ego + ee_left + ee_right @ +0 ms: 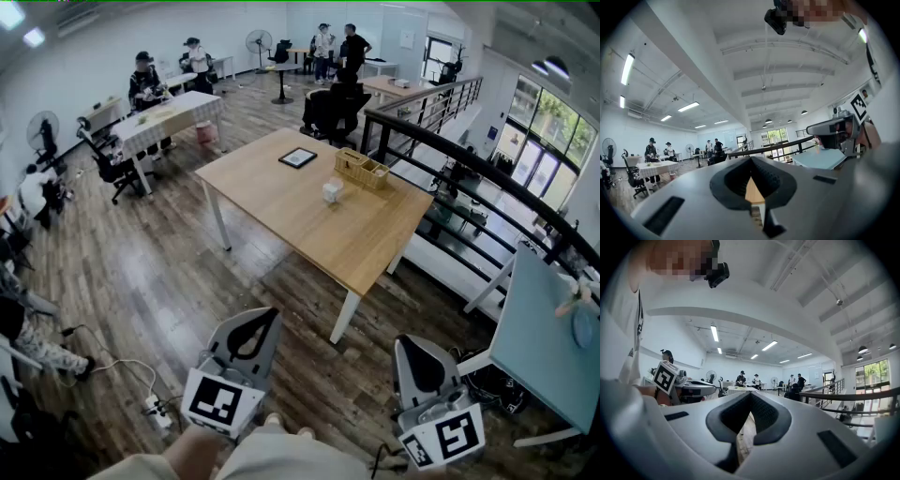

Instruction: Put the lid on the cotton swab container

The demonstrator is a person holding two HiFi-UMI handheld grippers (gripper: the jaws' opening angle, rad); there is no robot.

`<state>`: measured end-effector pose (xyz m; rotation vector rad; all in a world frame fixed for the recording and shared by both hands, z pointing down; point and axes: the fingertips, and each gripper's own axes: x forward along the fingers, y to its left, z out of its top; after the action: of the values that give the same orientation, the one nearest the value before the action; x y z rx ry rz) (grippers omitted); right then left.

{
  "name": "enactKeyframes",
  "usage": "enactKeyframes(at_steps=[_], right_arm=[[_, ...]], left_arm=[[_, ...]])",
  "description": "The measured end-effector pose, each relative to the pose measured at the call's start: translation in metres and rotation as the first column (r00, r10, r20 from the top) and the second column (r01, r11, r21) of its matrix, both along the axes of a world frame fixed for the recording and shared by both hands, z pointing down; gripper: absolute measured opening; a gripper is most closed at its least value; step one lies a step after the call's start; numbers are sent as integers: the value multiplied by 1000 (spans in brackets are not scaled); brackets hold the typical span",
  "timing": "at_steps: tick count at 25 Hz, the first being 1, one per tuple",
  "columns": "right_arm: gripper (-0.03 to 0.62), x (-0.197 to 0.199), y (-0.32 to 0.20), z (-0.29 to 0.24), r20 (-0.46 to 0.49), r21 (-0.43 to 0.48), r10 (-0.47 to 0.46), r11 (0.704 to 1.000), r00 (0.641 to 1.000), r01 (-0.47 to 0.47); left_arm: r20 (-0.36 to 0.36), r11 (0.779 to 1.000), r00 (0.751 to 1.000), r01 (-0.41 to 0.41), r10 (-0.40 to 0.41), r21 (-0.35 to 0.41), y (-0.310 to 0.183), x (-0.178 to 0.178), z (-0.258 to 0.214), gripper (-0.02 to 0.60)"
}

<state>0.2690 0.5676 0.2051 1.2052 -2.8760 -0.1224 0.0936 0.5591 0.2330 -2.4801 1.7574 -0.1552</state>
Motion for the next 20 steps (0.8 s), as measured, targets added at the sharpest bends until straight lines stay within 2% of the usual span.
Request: enactKeyframes(at_steps=[7, 12, 20], right_arm=[[26, -3, 1, 0, 15, -14, -23, 1000, 1000, 23], [26, 1, 2, 8, 1, -27, -28, 999, 1000, 28], [26, 3, -2, 22, 13, -68, -25, 997, 1000, 25]], left_arm=[[4, 1000, 1000, 1, -1, -6, 1, 3, -3, 22], [33, 1000, 999, 5, -5, 2, 1, 12, 2, 21], [15, 999, 1000, 24, -23, -34, 8, 4, 12, 21]])
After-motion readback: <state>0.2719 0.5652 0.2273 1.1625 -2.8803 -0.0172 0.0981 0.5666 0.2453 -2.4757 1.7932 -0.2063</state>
